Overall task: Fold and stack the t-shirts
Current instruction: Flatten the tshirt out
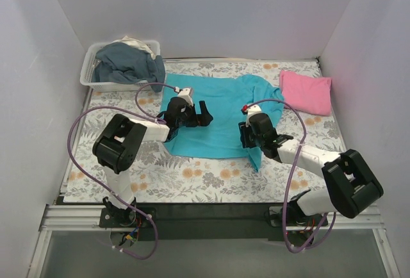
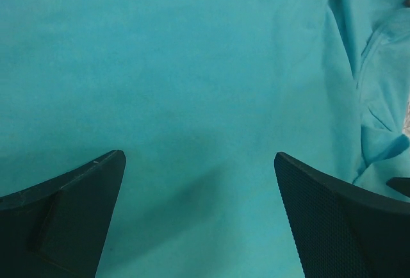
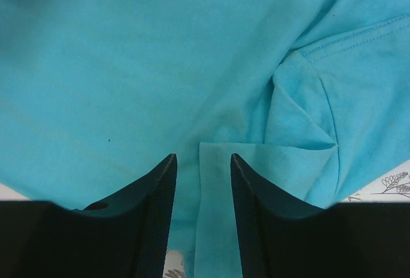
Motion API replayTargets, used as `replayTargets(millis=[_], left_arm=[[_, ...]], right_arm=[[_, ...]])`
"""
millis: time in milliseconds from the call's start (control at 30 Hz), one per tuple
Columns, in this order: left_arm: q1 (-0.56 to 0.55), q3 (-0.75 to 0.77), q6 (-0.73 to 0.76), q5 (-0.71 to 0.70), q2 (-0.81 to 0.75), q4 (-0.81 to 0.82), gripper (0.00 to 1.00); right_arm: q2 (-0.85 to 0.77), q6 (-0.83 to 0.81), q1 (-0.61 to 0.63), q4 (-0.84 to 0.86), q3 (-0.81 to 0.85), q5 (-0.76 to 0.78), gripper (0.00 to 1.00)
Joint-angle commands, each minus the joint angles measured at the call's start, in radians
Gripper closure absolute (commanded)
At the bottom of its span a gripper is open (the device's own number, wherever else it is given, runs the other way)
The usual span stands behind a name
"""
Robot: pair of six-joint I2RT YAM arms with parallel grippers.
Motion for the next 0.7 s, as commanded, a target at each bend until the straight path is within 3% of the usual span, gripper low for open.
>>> replayTargets(millis=[0,367,667], left_arm=[[0.002,0.023,0.023,-0.055,-0.016,-0.010,0.05],[0.005,-0.040,0.019,-0.173,-0.059,-0.067,0.05],[0.042,-0.075,0.000,-0.165,-0.044,-0.056,0.05]], right_arm=[[0.028,0.016,0.004,0.039,0.006,0.015,0.66],[0.097,0.034,0.004,0.026,0.003,0.042,0.72],[0.071,0.025,-0.005,0.023,-0.017,0.077,0.99]])
